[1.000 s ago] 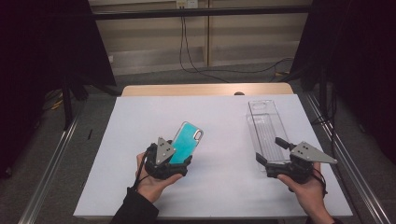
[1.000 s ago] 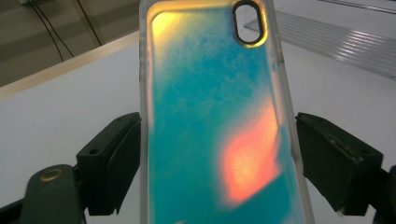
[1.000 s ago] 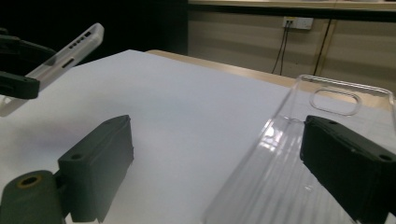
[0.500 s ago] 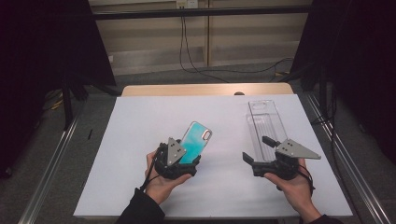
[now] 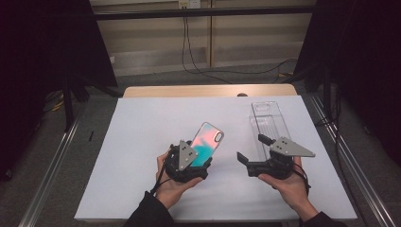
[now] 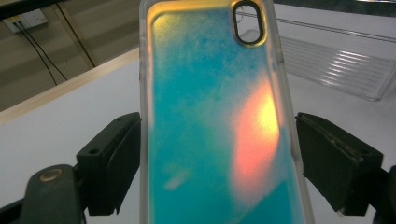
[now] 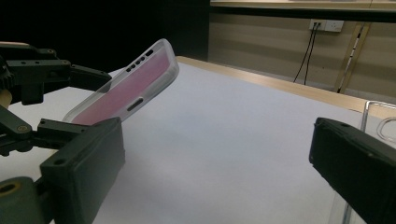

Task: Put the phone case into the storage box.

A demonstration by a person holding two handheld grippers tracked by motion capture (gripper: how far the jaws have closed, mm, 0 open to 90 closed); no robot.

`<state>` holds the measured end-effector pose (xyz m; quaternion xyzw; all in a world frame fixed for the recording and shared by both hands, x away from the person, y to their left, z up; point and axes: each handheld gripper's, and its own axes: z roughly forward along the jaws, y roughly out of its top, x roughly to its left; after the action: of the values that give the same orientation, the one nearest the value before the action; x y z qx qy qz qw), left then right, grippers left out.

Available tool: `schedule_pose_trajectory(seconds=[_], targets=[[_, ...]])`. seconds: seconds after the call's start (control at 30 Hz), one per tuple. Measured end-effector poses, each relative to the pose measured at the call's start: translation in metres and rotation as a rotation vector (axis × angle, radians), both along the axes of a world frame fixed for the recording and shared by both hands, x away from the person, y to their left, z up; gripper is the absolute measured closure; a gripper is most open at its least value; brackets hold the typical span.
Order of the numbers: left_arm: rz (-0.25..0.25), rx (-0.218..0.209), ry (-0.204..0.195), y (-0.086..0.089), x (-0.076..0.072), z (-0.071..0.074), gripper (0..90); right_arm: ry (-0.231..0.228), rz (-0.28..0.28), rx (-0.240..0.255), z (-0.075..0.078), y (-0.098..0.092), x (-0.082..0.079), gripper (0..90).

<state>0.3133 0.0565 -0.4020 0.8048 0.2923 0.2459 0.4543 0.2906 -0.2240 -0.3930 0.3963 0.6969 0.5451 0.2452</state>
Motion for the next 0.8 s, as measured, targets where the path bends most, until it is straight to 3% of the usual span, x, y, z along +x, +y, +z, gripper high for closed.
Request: schedule_pose_trajectory(seconds=[0.2,0.43,0.6,0.8], targets=[[-0.013,0.009,0.003,-0.006,0.0,-0.003,17.1,0.022,0.022,0.007,-0.001,0.0,0.005,7.7],[-0.004,0.017,-0.028,-0.011,-0.007,-0.004,17.1,0.037,0.027,0.016,0.001,-0.006,0.008,13.2],[0.02,0.027,-0.038,-0.009,-0.003,-0.005,17.1,0.088,0.023,0.011,0.006,-0.007,0.013,14.0],[0.029,0.032,-0.048,-0.012,0.004,-0.008,17.1,0.089,0.017,-0.017,0.007,-0.002,0.02,17.6]])
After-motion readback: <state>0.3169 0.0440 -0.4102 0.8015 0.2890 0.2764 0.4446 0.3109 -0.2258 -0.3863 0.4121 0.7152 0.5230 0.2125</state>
